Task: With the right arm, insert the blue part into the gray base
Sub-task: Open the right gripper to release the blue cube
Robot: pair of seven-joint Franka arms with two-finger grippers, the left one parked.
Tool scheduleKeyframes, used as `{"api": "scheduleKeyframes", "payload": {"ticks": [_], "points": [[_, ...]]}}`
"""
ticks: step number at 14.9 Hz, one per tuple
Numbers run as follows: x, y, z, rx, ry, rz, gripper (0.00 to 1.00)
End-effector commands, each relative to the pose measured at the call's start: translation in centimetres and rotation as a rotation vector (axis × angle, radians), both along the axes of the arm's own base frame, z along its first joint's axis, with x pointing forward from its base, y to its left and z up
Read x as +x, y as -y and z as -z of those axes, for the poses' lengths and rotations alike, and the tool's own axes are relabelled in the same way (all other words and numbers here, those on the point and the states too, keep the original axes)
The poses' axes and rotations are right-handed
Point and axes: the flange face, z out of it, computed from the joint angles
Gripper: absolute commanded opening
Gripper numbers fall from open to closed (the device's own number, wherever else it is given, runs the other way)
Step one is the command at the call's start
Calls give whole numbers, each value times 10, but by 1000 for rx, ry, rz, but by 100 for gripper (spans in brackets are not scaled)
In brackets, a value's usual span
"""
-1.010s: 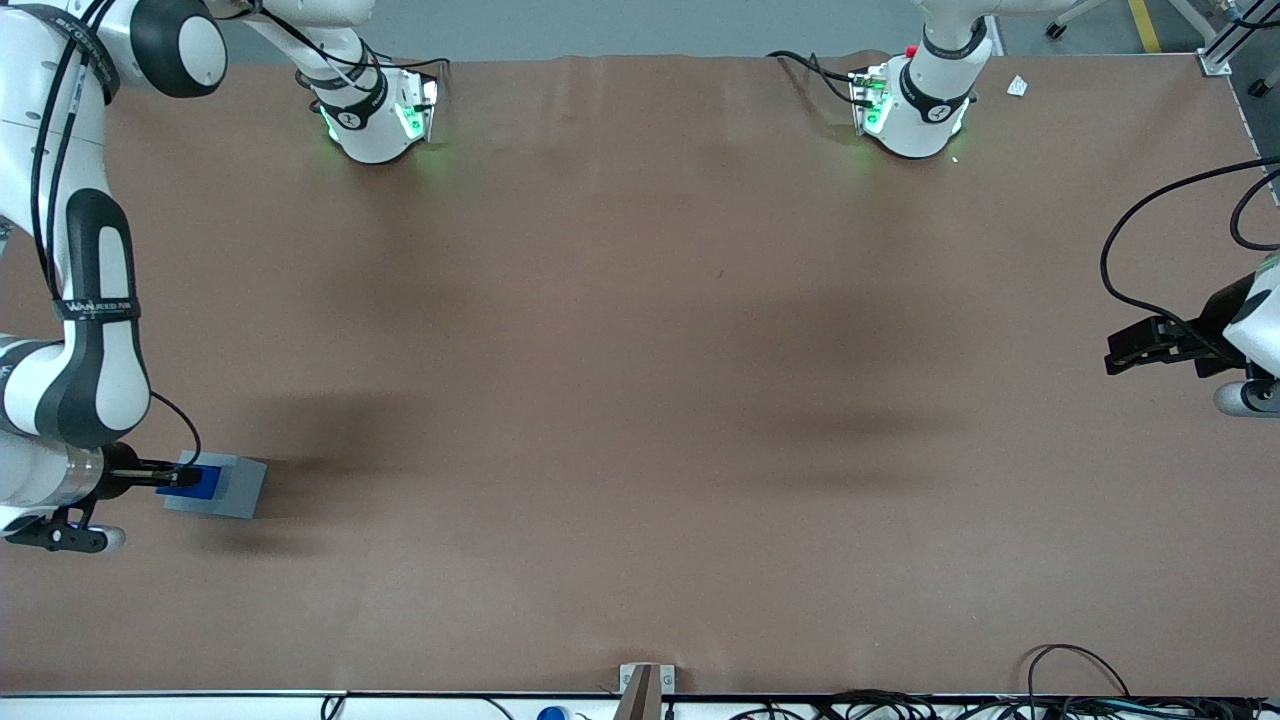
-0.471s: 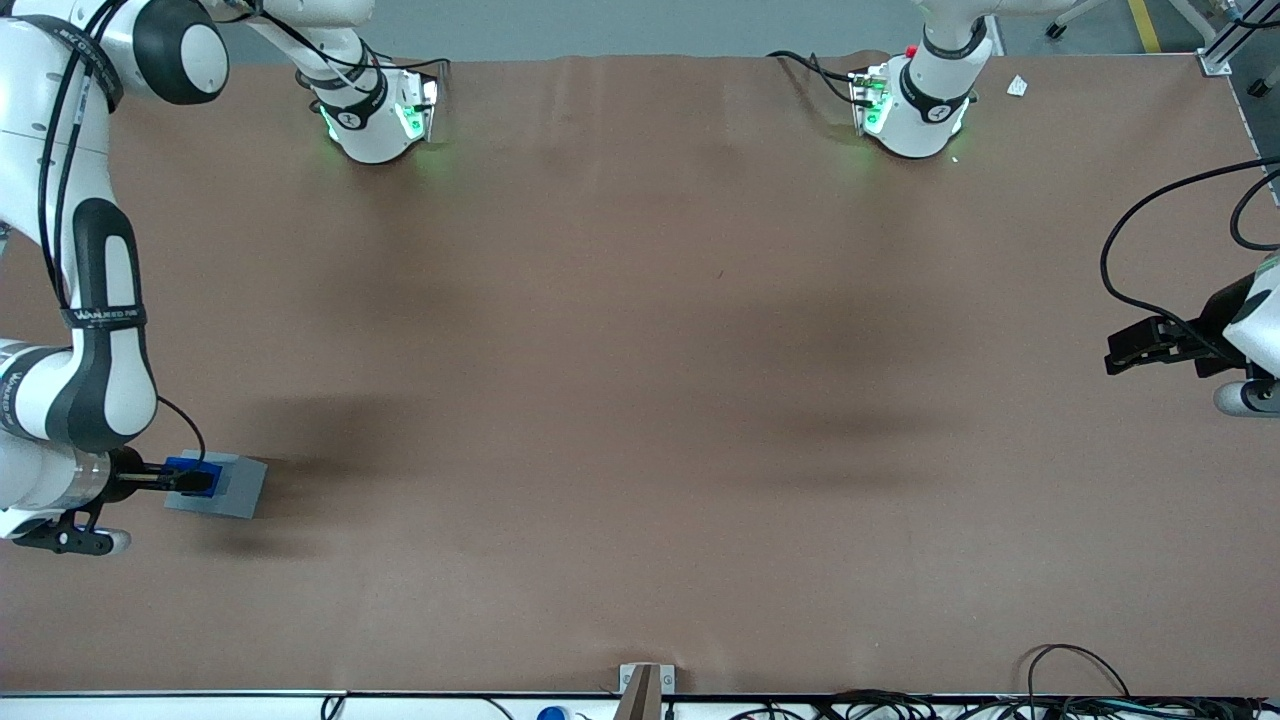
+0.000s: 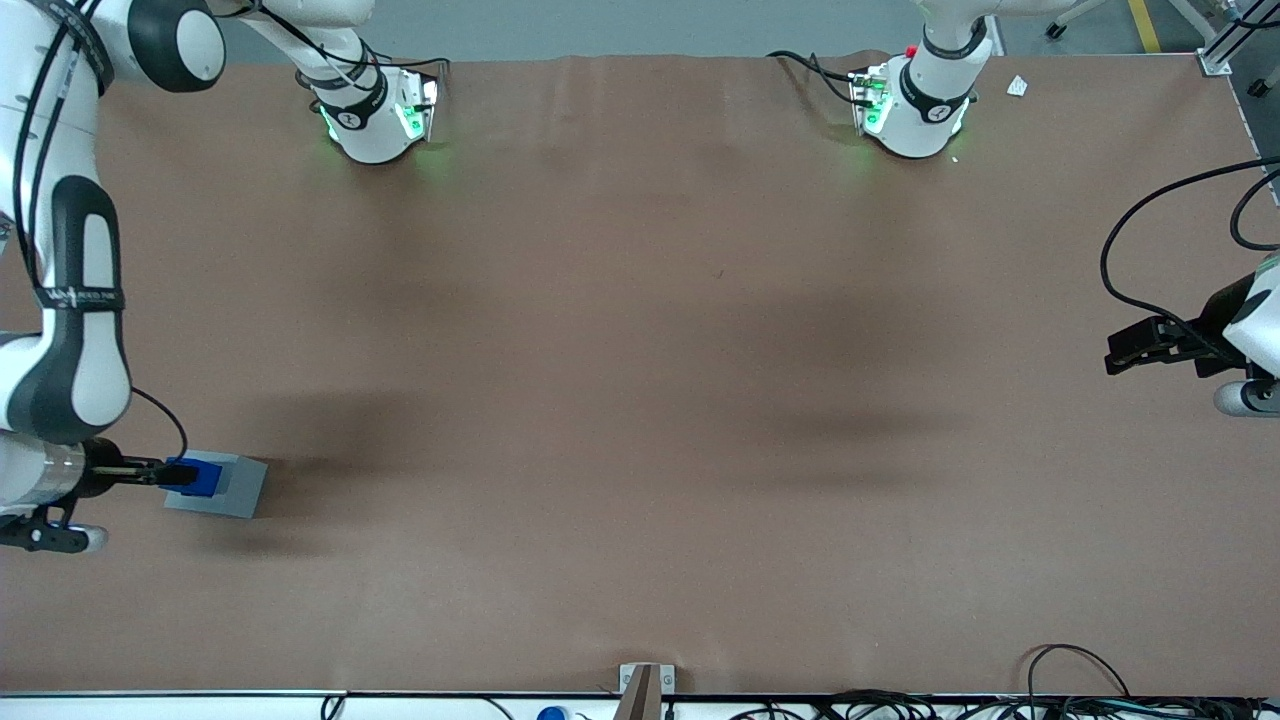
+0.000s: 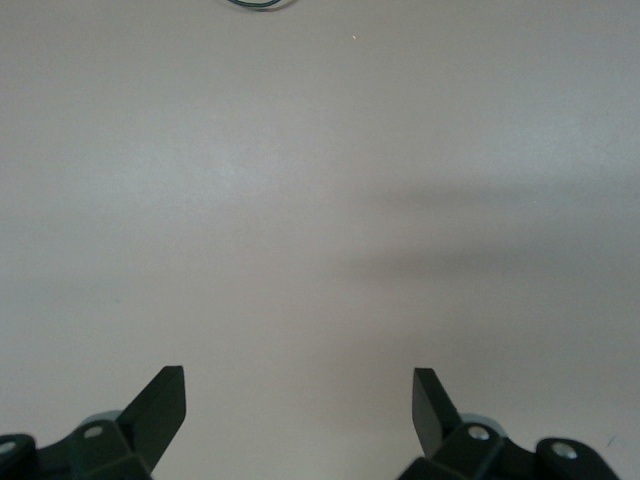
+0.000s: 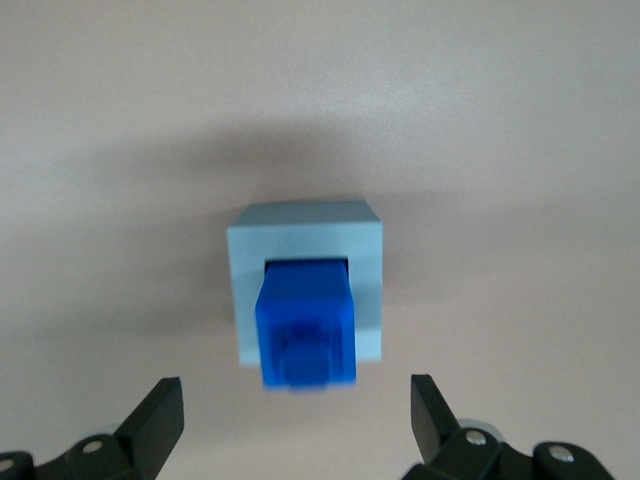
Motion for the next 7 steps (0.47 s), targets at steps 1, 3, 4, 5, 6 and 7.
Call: {"api": "scheduleKeyframes", "payload": {"ticks": [1, 3, 4, 5, 6, 7], "points": [[-27, -4, -74, 22, -14, 1, 100], [-57, -9, -132, 36, -30, 3, 100], [-74, -13, -163, 55, -10, 6, 100], [-93, -17, -191, 66, 22, 9, 100], [-108, -22, -214, 70, 52, 6, 100], [-121, -28, -233, 69, 77, 2, 100]]}}
